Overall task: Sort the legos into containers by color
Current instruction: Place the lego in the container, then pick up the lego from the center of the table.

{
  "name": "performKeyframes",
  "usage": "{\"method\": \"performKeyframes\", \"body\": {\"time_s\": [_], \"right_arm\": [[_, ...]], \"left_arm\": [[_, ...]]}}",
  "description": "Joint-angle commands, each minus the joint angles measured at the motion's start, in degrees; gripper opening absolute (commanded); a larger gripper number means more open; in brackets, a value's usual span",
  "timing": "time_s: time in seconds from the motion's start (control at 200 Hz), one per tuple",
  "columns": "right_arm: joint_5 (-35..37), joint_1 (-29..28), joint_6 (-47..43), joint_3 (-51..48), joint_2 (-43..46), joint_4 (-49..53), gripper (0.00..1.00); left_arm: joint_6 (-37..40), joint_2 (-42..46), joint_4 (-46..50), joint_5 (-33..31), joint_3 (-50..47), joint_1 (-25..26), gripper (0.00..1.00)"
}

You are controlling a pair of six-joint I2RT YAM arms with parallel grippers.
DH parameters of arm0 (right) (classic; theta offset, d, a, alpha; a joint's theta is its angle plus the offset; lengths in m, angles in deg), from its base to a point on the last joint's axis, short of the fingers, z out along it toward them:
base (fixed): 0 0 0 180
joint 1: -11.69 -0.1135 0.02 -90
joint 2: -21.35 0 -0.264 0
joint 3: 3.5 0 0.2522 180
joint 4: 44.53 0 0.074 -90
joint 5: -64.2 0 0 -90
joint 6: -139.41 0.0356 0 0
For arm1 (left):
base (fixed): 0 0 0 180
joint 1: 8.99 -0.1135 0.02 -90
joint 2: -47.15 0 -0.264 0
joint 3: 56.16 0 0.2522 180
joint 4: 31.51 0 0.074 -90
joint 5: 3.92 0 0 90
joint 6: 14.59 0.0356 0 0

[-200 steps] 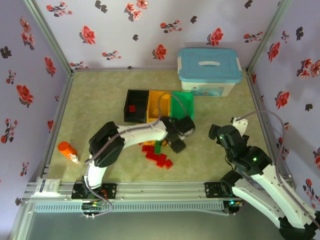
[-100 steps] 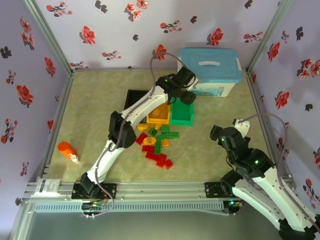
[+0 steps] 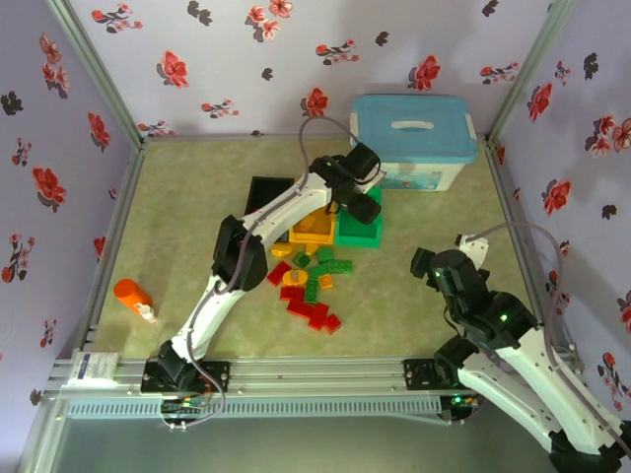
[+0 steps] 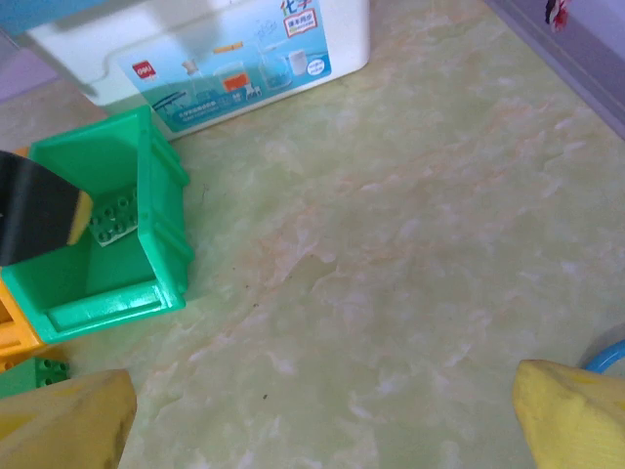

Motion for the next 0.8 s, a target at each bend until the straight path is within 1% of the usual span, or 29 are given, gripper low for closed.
{"method": "performKeyframes", "body": {"time_s": [0.0, 0.015, 0.07, 0.2, 0.31, 0.355, 0.455, 0.565, 0.68, 0.795], "right_arm": [[-3.0, 0.3, -1.7, -1.2, -1.2, -2.8, 0.99], [-4.0, 0.3, -2.2, -1.3, -1.4, -3.2, 0.99], [-6.9, 0.3, -3.6, -1.6, -2.3, -4.5, 0.99], [-17.8, 0.3, -6.9, -2.4, -7.5, -8.5, 0.99], [-25.5, 0.0, -7.7, -3.1, -13.2, -12.6, 0.99], [-27.5, -0.4, -7.8, -3.5, -15.5, -15.2, 0.99], [-27.8, -3.1, -7.9, -3.1, -20.4, -19.0, 0.99], [-27.0, -6.3, -8.6, -0.3, -27.8, -20.4, 0.97], [-27.1, -9.3, -9.3, 3.8, -36.9, -20.6, 0.9], [-28.3, -12.1, -10.0, 7.7, -44.6, -21.1, 0.82]], "left_arm": [[-0.2, 10.8, -2.2, 0.5, -5.8, 0.3, 0.8], [-0.3, 12.3, -2.4, 0.3, -7.7, 0.2, 0.8], [-1.2, 18.7, -8.2, -0.1, -16.3, -0.1, 0.79], [-4.6, 35.2, -21.9, 0.3, -39.8, -2.3, 0.8], [-7.9, 45.4, -26.7, 0.2, -54.3, -4.7, 0.79], [-9.1, 48.8, -27.8, -0.1, -59.8, -5.2, 0.78], [-12.2, 56.0, -30.0, -1.3, -70.3, -5.7, 0.77], [-17.1, 64.1, -33.3, -2.6, -82.9, -6.2, 0.75], [-22.4, 72.2, -36.4, -3.1, -94.5, -6.5, 0.72], [-27.1, 79.0, -36.8, -3.6, -102.4, -6.7, 0.71]]}}
